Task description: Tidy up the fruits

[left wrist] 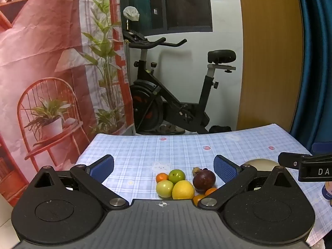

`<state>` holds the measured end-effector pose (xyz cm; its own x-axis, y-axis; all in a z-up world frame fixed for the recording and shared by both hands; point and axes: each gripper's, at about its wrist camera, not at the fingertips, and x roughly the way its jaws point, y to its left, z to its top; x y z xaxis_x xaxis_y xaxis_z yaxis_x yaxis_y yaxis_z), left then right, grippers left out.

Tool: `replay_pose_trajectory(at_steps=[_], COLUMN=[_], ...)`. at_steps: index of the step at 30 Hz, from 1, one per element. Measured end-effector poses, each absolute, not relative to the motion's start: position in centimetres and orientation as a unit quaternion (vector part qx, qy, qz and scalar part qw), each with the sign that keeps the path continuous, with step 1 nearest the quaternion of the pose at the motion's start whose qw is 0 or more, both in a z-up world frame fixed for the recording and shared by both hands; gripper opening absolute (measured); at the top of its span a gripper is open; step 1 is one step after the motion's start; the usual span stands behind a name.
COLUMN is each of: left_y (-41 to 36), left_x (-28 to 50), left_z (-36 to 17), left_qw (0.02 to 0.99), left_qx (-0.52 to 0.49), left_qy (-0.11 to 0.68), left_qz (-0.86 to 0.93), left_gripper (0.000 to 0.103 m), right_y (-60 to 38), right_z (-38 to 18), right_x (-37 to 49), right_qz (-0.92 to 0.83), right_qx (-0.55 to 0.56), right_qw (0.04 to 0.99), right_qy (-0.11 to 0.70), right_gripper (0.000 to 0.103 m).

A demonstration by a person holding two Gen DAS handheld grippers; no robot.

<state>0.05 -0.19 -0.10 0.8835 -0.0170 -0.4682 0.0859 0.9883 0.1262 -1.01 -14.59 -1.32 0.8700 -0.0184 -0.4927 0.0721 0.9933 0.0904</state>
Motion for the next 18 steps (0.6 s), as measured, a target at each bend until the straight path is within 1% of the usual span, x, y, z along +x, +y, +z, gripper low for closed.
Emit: replay_pose_trajectory(at_steps=[6,18], left_y=[-0.1,0.2], left_x=[-1.1,0.3], left_z=[0.2,0.0], left_qw=[0.970,0.968], left_qx=[0.067,0.064], left_qy=[0.230,0.241], left_qz=[-0.026,-0.027], left_gripper=[0.103,0.103], right_y=[-14.6,-14.4], right_z=[-1.2,-1.4], right_x=[-1.0,-0.8], right_qz=[-0.023,-0.024], right_qx=[0.055,0.056], right_qw=[0.966,0.964], right_qy=[0.253,0.258], right_gripper=[0.103,0.103])
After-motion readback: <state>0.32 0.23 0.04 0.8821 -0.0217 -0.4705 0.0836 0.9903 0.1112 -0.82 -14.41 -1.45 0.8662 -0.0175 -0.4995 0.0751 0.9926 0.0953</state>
